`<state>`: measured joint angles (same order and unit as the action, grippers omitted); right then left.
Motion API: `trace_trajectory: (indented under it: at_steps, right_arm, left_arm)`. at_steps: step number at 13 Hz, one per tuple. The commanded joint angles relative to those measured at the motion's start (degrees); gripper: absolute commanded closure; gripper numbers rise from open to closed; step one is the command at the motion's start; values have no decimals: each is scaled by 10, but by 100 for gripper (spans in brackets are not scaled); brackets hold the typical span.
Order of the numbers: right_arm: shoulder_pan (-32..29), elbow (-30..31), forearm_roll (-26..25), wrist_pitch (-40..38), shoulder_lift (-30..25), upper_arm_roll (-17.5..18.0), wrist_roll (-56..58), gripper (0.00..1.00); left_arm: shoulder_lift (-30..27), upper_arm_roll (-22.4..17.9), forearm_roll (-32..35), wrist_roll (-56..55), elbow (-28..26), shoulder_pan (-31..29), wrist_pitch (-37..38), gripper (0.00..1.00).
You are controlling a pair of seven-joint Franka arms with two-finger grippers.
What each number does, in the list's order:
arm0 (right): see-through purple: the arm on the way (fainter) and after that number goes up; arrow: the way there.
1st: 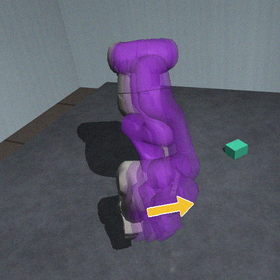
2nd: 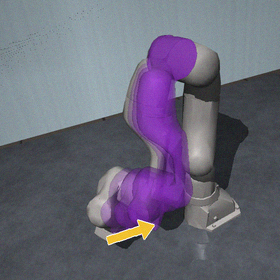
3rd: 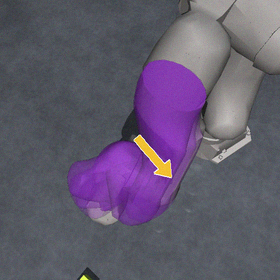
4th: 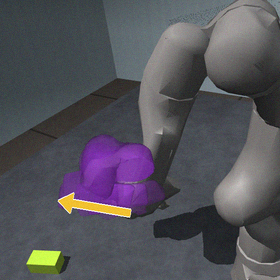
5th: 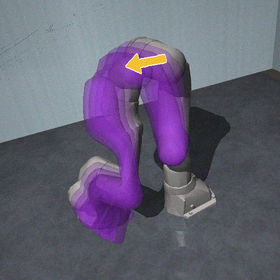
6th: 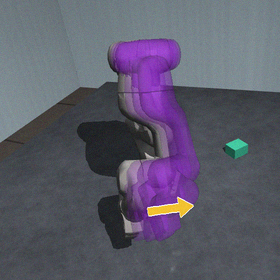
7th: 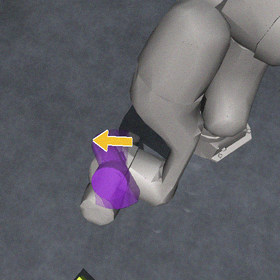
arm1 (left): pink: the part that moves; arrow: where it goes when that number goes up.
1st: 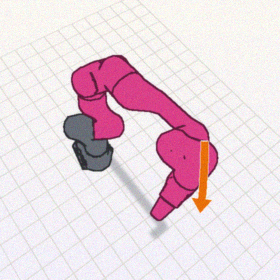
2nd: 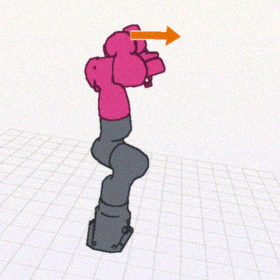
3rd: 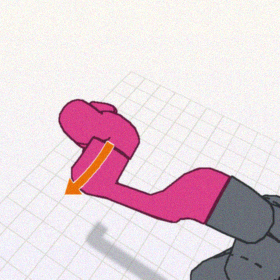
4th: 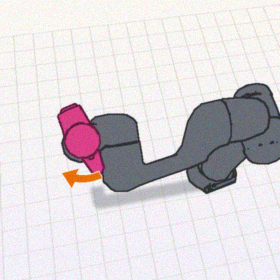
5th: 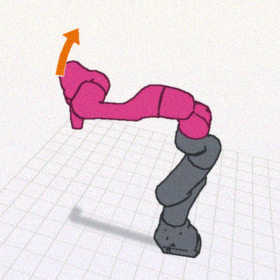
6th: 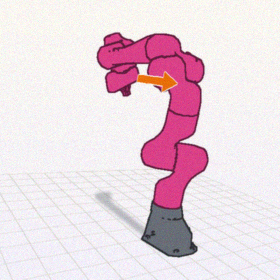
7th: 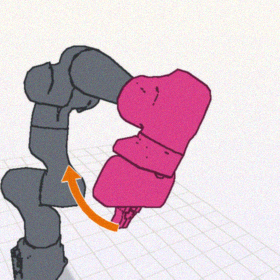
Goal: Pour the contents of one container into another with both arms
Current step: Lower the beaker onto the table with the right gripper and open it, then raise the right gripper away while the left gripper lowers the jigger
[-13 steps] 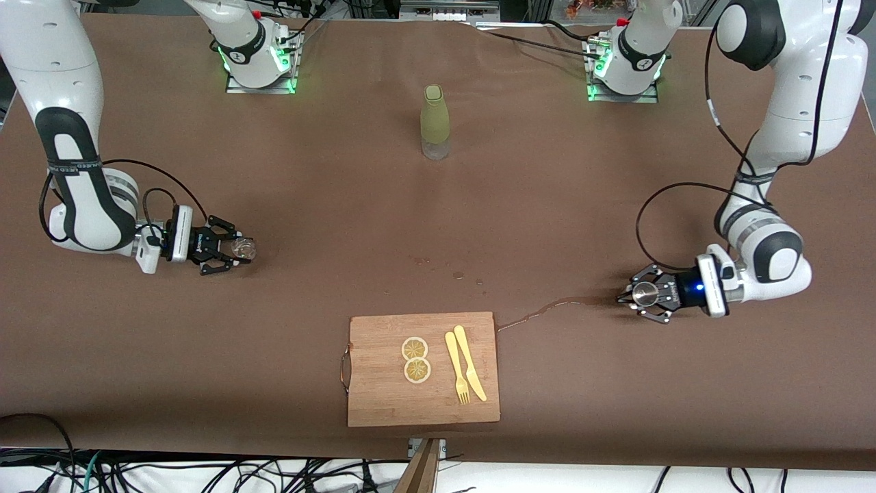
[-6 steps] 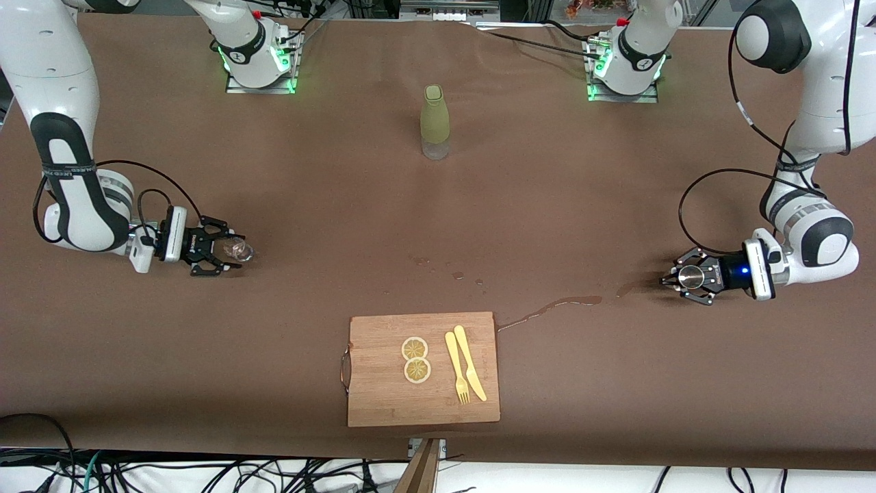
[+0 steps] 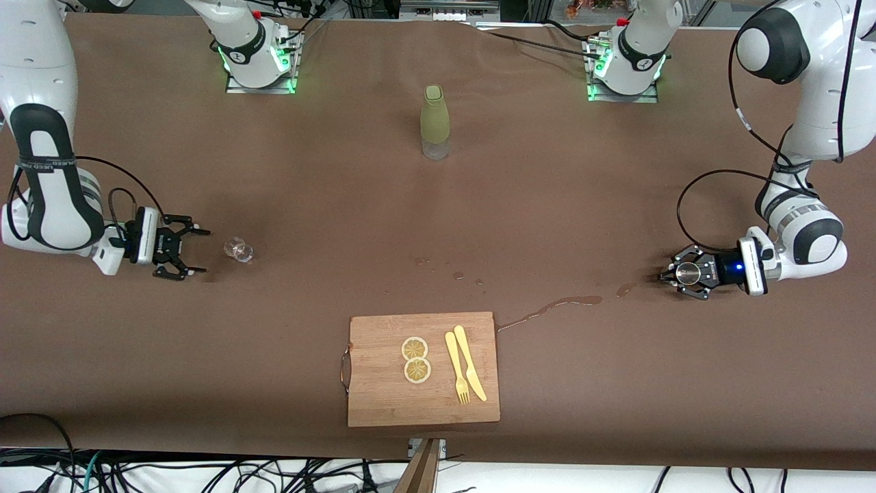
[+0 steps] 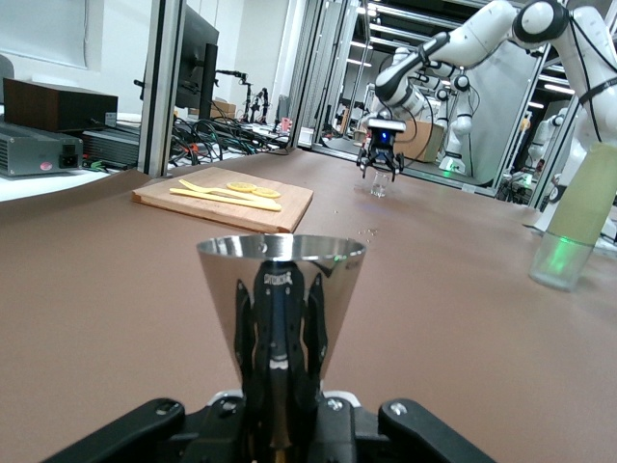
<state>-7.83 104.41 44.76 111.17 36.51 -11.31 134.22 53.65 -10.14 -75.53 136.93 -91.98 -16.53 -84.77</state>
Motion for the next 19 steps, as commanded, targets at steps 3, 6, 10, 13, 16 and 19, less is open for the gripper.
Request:
trace_trajectory:
  at_steps: [3,6,10,13,16,19]
  right_arm:
    - [54,13,-156,-2,-121,0,-268,0]
    - [102,14,-253,-4,-189,3,-457,0]
    - [140,14,-366,-10,-248,57,-673,0]
    - [154,11,-426,-37,-278,97,-847,0]
    - [172,10,-482,-53,-301,120,-997,0]
    - [173,9,-484,-60,-318,126,-1122,0]
  left_arm:
    - [15,1,14,55,12,-12,14,100]
    - [24,2,14,69,12,-14,14,100]
    - [24,2,15,77,12,-14,14,100]
    - [23,2,14,85,12,-14,15,0]
    - [23,2,15,96,12,-14,21,0]
    - [23,2,15,97,12,-14,21,0]
